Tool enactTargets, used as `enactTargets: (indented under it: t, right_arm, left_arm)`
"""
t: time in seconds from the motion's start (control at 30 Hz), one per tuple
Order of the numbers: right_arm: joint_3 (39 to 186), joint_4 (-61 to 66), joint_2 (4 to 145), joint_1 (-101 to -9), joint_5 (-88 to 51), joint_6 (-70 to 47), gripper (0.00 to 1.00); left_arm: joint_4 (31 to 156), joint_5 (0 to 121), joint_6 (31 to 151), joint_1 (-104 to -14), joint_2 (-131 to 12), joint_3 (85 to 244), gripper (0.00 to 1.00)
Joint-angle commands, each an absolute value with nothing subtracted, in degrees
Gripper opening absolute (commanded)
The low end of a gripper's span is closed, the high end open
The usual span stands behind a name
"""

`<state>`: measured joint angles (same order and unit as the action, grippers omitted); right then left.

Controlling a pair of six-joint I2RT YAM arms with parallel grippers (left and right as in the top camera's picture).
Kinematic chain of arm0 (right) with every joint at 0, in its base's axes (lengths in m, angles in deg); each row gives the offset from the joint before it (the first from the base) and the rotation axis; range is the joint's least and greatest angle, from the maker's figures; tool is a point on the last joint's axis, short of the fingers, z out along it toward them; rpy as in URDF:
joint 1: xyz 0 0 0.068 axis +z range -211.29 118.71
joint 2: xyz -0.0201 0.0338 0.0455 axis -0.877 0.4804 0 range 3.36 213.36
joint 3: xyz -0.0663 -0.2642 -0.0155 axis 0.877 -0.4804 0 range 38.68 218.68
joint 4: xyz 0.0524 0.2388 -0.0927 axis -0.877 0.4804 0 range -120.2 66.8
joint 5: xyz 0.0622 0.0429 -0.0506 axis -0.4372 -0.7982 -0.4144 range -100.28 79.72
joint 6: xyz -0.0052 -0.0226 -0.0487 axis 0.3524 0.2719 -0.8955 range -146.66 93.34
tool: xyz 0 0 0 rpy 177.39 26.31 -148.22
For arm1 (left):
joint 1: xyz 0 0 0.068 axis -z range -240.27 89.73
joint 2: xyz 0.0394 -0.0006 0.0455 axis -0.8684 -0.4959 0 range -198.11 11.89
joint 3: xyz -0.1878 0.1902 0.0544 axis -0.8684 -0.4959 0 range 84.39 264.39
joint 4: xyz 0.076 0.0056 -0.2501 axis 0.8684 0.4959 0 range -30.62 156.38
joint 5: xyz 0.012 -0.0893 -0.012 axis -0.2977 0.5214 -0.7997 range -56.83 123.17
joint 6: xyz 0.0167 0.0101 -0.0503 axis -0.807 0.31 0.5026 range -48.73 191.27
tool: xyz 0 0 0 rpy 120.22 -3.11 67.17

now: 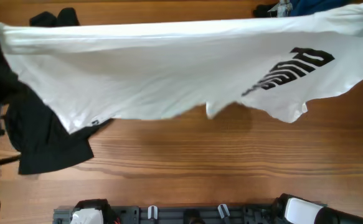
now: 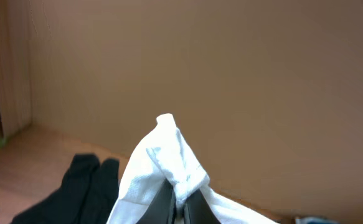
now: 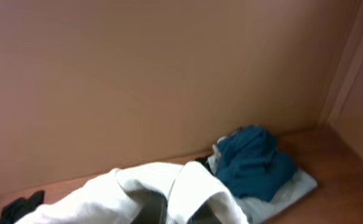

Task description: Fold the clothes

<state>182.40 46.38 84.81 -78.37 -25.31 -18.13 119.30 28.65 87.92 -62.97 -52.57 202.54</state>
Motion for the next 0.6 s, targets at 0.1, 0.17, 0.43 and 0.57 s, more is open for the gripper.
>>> enactTargets:
  t: [0.1, 0.17, 0.43, 0.57]
  right_arm:
    - [182.9, 43.5, 94.1, -78.9, -28.8, -22.9, 0.04]
    - [182.9, 41.4, 98.3, -78.3, -30.3, -23.7, 0.04]
    - [182.9, 18.6, 113.9, -74.2, -28.0, -19.5, 0.04]
    - [182.9, 8.3, 115.3, -73.7, -30.4, -16.3, 0.04]
  left_arm:
    - [117.8, 25.2, 88.4, -63.2, -63.7, 202.5, 0.04]
    - [116.5, 25.2, 88.4, -63.2, -69.1, 202.5, 0.04]
    - [96.7, 22.4, 88.4, -63.2, -91.3, 202.5, 0.04]
    - [86.8, 22.1, 88.4, -63.2, -93.9, 202.5, 0.04]
